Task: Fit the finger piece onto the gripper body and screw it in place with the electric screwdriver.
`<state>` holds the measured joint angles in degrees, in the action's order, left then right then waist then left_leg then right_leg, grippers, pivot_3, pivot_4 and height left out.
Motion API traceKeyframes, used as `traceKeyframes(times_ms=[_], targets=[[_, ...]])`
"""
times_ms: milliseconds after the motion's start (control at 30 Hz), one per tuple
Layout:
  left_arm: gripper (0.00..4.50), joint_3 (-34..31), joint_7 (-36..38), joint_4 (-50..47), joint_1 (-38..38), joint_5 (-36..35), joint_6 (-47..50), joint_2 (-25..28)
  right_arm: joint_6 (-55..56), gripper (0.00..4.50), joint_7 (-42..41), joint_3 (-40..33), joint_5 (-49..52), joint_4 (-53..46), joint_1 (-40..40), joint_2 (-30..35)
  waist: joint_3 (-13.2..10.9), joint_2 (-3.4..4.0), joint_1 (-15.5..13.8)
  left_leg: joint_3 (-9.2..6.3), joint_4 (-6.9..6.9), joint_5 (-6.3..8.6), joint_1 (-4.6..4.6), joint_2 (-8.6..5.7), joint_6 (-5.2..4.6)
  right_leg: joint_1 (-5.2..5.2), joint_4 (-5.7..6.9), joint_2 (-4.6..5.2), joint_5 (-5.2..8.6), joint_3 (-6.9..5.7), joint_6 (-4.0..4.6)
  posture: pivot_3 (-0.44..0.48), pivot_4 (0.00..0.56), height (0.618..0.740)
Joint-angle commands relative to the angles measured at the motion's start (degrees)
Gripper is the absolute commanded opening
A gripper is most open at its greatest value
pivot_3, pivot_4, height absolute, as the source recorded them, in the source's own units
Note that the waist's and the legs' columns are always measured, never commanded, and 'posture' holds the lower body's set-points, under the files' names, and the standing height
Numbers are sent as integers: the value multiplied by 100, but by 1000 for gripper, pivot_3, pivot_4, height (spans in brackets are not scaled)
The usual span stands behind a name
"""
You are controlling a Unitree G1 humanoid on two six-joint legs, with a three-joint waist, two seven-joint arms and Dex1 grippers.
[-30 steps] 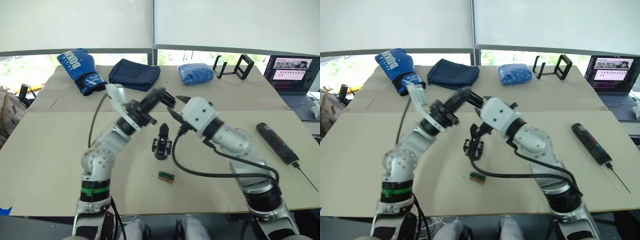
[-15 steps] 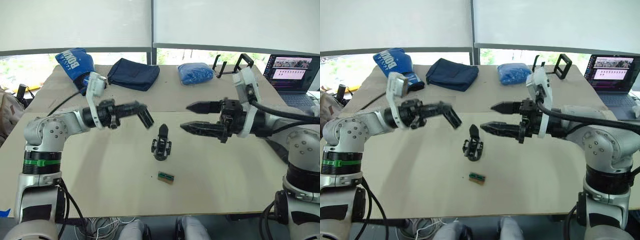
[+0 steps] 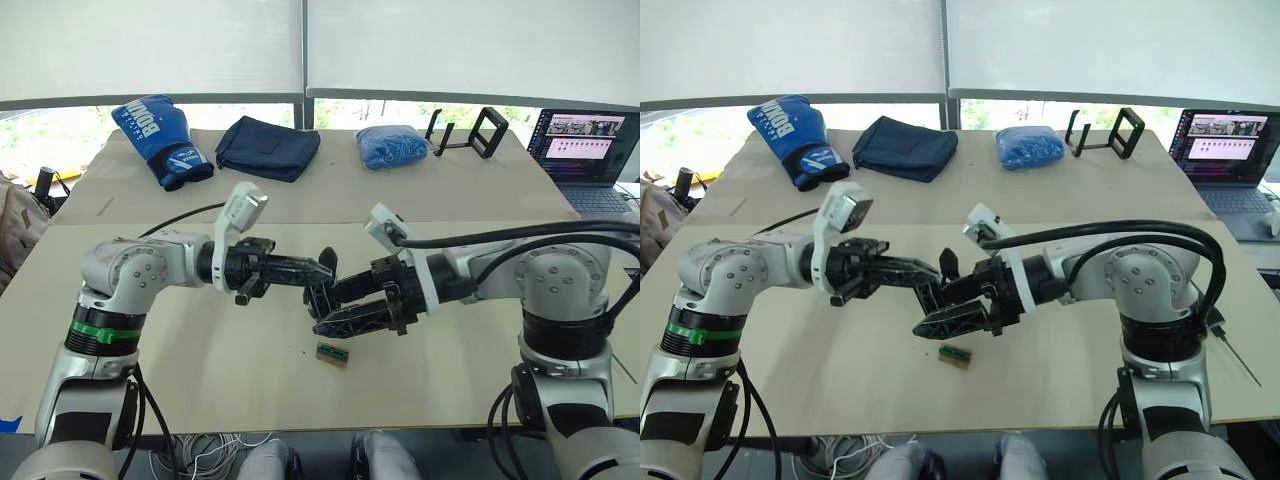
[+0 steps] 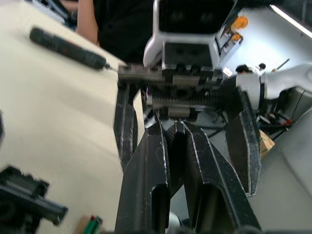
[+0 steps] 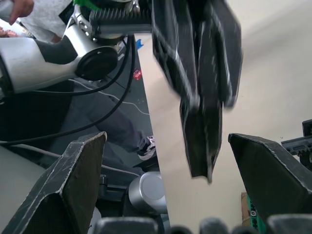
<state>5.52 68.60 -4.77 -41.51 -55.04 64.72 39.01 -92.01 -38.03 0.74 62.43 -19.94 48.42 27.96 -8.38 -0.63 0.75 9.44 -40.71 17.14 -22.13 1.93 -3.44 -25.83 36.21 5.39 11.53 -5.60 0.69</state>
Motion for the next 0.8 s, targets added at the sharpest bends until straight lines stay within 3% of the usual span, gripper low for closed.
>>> traceKeyframes(times_ms=[33,533,633,800], targets=[[0,84,92,-292,-9,132,-93,46,-49,4427,219,65,310,13,64,-46,0,0,-3,0,0,0,0,0,0,0,0,0,0,0,0,0,150,740],[0,-50,21,-317,63,69,42,-6,-48,4427,619,176,665,-25,-186,83,0,0,5,-1,0,0,0,1,0,-1,0,0,0,1,0,0,150,740],[0,-45,-18,-324,64,51,46,-47,-19,3645,709,116,618,39,-169,7,0,0,5,-1,0,0,-1,1,0,-1,0,0,0,1,0,0,150,740],[0,-34,-46,-335,88,69,26,-80,0,1834,825,42,602,138,-147,-77,0,0,2,-1,0,0,-1,1,0,-1,0,0,0,1,0,0,150,740]])
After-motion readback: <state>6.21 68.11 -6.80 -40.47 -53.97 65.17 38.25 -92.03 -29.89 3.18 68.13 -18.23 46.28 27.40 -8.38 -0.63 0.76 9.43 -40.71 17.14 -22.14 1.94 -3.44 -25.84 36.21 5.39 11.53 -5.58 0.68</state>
